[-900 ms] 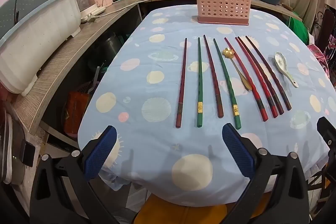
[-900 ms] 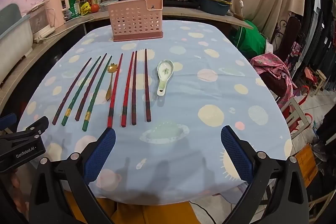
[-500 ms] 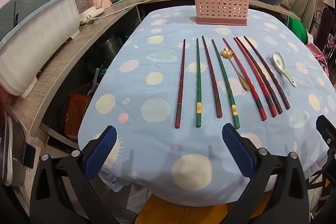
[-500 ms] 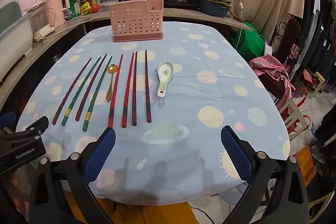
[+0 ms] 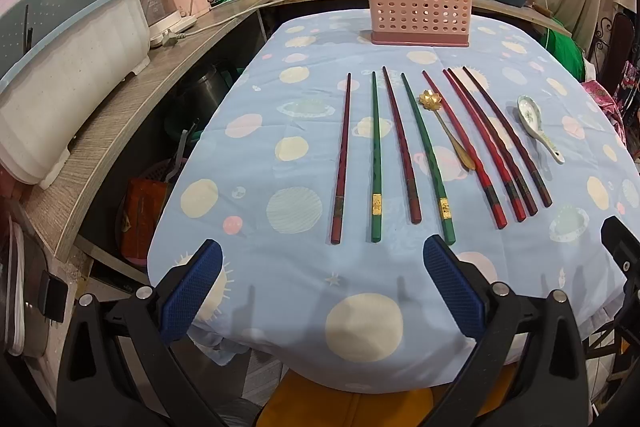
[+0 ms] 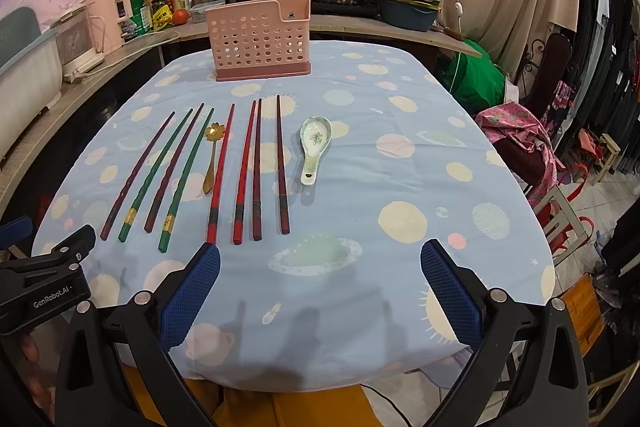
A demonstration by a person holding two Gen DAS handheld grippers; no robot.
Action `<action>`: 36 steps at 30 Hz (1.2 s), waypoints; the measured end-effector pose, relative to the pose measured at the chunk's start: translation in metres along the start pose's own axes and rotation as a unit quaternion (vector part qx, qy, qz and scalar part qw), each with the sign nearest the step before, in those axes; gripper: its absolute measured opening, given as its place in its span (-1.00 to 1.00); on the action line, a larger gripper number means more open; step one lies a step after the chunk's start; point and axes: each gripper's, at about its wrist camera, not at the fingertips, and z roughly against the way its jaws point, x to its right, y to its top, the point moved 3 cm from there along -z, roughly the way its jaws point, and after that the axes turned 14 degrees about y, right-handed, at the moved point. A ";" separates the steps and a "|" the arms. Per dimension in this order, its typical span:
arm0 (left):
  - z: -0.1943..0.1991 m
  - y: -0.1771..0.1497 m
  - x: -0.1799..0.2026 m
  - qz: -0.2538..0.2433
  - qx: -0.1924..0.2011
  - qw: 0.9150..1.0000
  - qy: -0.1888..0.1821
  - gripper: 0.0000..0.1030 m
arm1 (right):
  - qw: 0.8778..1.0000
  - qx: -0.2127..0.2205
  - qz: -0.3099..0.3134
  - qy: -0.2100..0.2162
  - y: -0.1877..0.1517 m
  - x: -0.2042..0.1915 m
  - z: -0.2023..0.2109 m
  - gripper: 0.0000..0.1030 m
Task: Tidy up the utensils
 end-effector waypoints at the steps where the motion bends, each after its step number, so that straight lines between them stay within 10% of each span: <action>1: 0.000 0.000 0.000 0.000 0.000 1.000 0.000 0.87 | 1.000 0.000 -0.001 0.000 0.000 0.000 0.000 0.87; 36: 0.002 0.001 -0.003 0.003 0.002 1.000 -0.001 0.87 | 1.000 -0.005 -0.008 0.007 -0.003 -0.001 -0.003 0.87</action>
